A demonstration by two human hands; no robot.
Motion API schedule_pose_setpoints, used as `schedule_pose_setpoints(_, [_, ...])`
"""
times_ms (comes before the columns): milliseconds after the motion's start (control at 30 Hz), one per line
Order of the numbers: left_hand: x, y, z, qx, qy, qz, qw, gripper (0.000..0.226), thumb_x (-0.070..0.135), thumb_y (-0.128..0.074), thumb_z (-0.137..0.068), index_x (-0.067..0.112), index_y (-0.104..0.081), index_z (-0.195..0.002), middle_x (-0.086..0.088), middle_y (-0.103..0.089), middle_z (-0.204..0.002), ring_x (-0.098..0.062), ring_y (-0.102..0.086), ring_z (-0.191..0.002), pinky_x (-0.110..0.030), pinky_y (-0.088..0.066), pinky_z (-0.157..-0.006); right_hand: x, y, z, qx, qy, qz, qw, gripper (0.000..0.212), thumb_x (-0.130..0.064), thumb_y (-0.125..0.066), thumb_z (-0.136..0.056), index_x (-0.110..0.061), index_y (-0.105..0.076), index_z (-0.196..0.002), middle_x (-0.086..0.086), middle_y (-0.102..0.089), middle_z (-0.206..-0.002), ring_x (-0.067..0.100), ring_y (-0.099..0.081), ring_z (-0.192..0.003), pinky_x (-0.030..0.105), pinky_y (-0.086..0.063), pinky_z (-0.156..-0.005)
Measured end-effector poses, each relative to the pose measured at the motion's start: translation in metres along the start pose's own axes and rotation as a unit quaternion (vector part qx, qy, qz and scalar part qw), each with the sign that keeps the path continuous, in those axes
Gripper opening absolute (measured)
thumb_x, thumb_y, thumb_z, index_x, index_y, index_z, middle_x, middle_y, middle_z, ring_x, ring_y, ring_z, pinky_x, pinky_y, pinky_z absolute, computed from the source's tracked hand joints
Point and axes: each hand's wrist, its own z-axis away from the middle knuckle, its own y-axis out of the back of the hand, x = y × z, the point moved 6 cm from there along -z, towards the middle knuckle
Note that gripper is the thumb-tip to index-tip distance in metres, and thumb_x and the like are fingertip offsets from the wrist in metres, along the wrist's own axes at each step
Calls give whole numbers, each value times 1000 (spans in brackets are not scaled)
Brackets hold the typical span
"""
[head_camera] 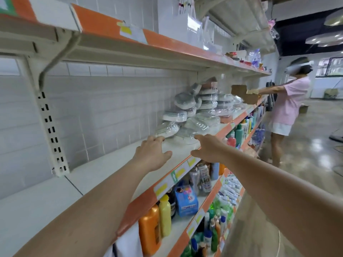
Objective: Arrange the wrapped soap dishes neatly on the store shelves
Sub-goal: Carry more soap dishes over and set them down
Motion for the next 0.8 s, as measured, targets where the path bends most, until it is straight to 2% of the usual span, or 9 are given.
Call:
schedule_pose_setpoints(200, [-1, -47, -86, -5, 47, -15, 999, 59, 40, -48, -93, 19, -27, -144, -6, -26, -148, -26, -29, -134, -36, -28, -108, 44, -23, -103, -12, 43, -8, 999, 65, -34, -54, -92, -16, -25, -147, 13, -40, -141, 30, -41, -127, 38, -39, -100])
schedule_pose_setpoints(467, [10, -84, -195, 29, 141, -9, 990, 62, 35, -51, -91, 20, -25, -145, -3, -25, -150, -25, -29, -135, -37, -28, -107, 79, -43, -227, -39, 136, -26, 990, 68, -38, -59, -87, -12, -29, -143, 15, -49, -130, 31, -48, -119, 39, -42, -96])
schedule_pose_setpoints(600, [5, -93, -224, 43, 176, -12, 983, 63, 34, -53, -89, 18, -26, -144, -7, -27, -147, -28, -30, -132, -39, -30, -107, 83, -58, -259, -56, 162, -3, 985, 74, -51, -58, -83, -12, -33, -141, 13, -45, -136, 31, -42, -125, 40, -38, -101])
schedule_pose_setpoints(733, [-2, -98, -252, 52, 184, -27, 981, 68, 31, -57, -86, 18, -24, -144, -9, -29, -144, -31, -31, -130, -40, -31, -106, 86, -66, -277, -73, 162, 38, 983, 90, -74, -50, -75, -15, -33, -141, 10, -35, -146, 31, -27, -135, 44, -30, -106])
schedule_pose_setpoints(800, [-4, -100, -265, 61, 179, -32, 981, 70, 30, -58, -85, 20, -22, -145, -8, -31, -144, -33, -31, -129, -40, -31, -106, 83, -69, -282, -76, 157, 56, 983, 93, -75, -49, -74, -16, -29, -143, 11, -33, -147, 31, -24, -136, 44, -29, -105])
